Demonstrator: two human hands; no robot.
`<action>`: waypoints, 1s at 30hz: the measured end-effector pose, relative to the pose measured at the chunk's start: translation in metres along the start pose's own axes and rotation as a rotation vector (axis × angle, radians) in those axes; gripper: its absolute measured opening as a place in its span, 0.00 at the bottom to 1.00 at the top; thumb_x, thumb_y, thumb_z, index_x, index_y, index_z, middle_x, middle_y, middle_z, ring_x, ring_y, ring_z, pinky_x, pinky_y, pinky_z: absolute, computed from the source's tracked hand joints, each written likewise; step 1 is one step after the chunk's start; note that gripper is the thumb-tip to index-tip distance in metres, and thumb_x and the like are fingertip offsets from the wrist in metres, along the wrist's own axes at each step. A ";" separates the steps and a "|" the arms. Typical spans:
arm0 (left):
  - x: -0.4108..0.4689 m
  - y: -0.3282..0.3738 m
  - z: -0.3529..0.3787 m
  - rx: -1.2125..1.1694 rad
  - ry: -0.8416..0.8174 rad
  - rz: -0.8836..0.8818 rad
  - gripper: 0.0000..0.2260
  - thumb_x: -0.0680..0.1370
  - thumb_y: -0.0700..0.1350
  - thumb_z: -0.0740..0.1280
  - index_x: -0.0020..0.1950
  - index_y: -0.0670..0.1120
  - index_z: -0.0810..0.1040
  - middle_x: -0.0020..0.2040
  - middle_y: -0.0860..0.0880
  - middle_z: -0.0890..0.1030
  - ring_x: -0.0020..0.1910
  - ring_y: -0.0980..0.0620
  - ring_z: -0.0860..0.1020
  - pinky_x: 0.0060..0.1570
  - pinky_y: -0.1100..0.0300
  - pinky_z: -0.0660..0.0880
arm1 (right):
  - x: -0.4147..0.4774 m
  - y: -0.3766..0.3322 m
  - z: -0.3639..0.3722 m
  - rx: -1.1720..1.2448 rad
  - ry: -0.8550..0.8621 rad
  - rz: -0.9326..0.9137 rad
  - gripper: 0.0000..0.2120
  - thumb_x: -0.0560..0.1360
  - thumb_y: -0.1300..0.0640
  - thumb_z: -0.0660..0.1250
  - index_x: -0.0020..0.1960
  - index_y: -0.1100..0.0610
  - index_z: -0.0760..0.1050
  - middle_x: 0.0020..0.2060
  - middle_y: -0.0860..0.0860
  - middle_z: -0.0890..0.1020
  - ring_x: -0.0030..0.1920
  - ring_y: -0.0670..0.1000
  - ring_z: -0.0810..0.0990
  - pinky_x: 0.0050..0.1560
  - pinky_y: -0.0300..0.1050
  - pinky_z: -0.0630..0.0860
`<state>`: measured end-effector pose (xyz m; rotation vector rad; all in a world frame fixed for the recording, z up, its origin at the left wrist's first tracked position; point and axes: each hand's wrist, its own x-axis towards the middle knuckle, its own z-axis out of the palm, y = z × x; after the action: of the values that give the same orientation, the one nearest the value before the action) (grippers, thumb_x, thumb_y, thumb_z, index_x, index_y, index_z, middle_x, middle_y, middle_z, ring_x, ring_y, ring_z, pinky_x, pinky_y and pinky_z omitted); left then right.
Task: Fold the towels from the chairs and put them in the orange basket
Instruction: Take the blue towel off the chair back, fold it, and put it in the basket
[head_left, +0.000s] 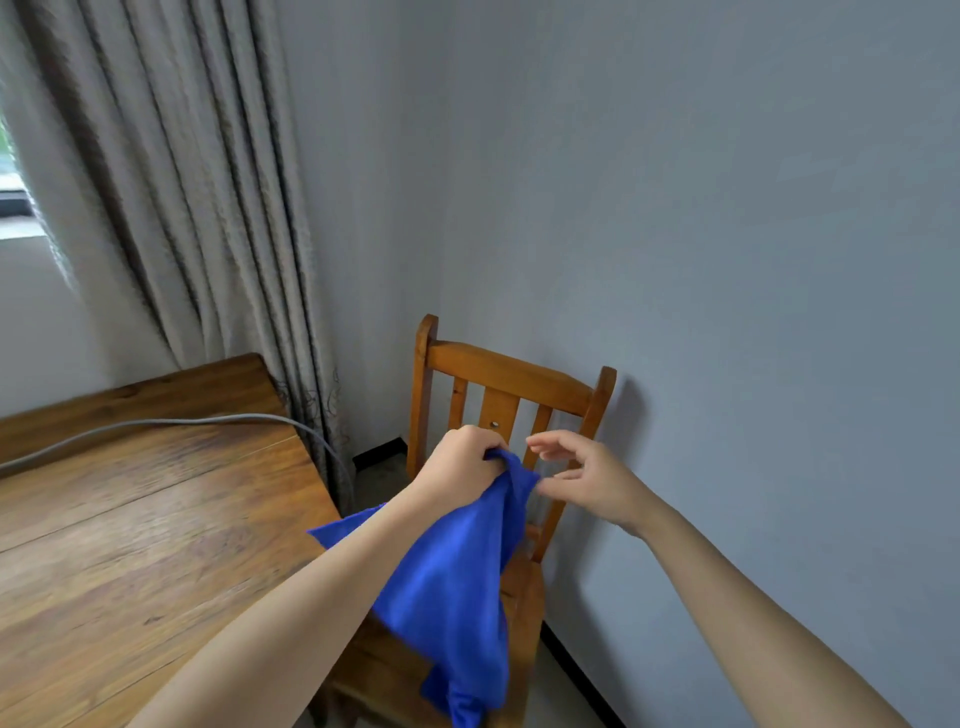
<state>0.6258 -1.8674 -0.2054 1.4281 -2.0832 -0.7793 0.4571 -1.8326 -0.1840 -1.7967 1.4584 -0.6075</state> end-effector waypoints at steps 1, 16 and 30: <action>0.001 -0.002 0.002 0.031 -0.013 -0.016 0.09 0.79 0.38 0.61 0.55 0.40 0.79 0.51 0.42 0.82 0.51 0.46 0.79 0.48 0.61 0.73 | 0.000 -0.006 0.002 -0.003 0.027 -0.029 0.17 0.73 0.58 0.69 0.59 0.49 0.71 0.53 0.43 0.74 0.58 0.44 0.73 0.60 0.42 0.74; -0.007 -0.018 0.006 -0.025 -0.039 -0.071 0.09 0.79 0.42 0.62 0.54 0.40 0.79 0.47 0.45 0.81 0.42 0.55 0.74 0.35 0.73 0.68 | 0.006 -0.016 0.024 -0.368 0.270 -0.130 0.05 0.76 0.59 0.63 0.47 0.60 0.76 0.36 0.50 0.76 0.34 0.46 0.74 0.35 0.35 0.72; -0.030 -0.067 -0.013 -0.110 0.122 -0.193 0.07 0.75 0.36 0.64 0.45 0.47 0.78 0.40 0.49 0.79 0.40 0.53 0.76 0.35 0.65 0.71 | 0.007 -0.013 -0.085 0.151 0.851 0.015 0.05 0.76 0.65 0.57 0.42 0.59 0.68 0.30 0.52 0.76 0.21 0.42 0.78 0.21 0.32 0.70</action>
<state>0.6886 -1.8611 -0.2449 1.5905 -1.8027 -0.8446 0.4030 -1.8586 -0.1214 -1.4539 1.8770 -1.5547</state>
